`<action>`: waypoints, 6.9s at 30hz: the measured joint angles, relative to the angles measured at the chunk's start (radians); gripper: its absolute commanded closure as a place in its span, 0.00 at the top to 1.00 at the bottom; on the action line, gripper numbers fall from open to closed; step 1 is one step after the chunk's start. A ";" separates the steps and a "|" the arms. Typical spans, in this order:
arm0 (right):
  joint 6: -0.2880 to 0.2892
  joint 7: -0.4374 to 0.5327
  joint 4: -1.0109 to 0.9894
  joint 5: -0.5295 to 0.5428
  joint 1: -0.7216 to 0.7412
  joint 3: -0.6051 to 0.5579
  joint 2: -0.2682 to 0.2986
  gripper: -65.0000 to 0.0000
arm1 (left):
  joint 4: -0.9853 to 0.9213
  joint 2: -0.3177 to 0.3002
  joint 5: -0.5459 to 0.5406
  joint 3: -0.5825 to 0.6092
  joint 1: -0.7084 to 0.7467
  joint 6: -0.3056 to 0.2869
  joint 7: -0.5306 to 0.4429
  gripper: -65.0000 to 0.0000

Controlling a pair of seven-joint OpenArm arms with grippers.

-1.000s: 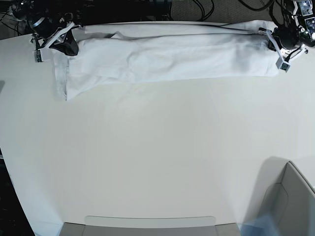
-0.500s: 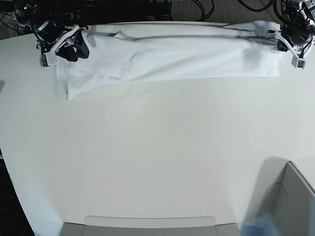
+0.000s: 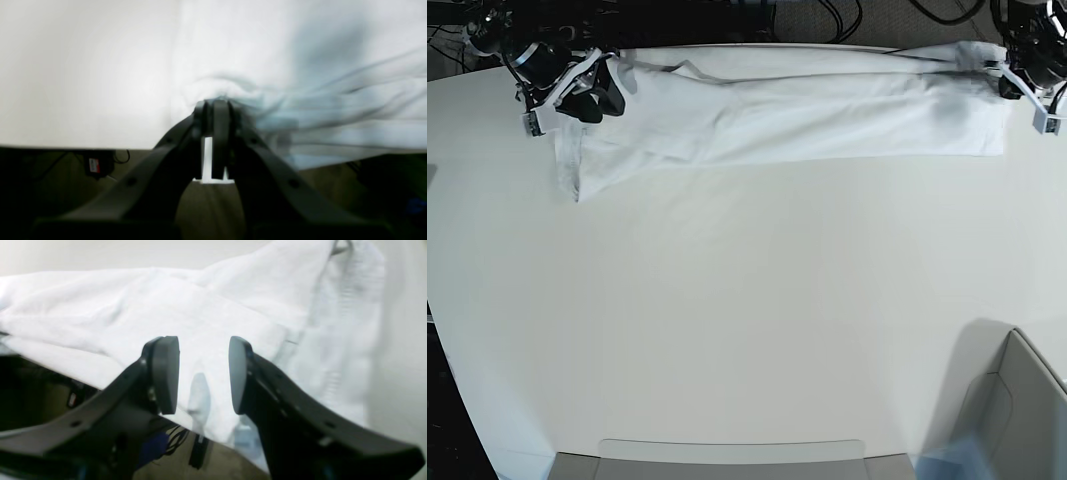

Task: Fold the T-shirt properly
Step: 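Release the strip ends and lift both grippers off the shirt, then grasp the strip's two ends again with both grippers, then move the left gripper along the strip toward the right gripper, folding it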

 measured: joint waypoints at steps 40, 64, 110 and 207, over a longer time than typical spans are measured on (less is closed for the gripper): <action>0.085 -0.003 0.000 0.101 0.129 -0.213 0.002 0.38 | 0.066 0.031 0.189 -0.098 -0.091 0.000 0.061 0.35; 0.087 -0.010 -0.310 -0.333 0.378 -0.268 -0.071 0.38 | 0.042 0.085 0.183 -0.064 -0.442 -0.001 0.066 0.35; -0.093 0.041 -0.294 -0.468 0.341 -0.449 -0.021 0.38 | -0.154 0.009 0.240 -0.033 -0.296 0.000 0.100 0.35; -0.101 -0.029 0.000 -0.490 0.304 -0.298 -0.171 0.38 | 0.256 0.368 0.467 0.508 -0.370 0.000 0.027 0.00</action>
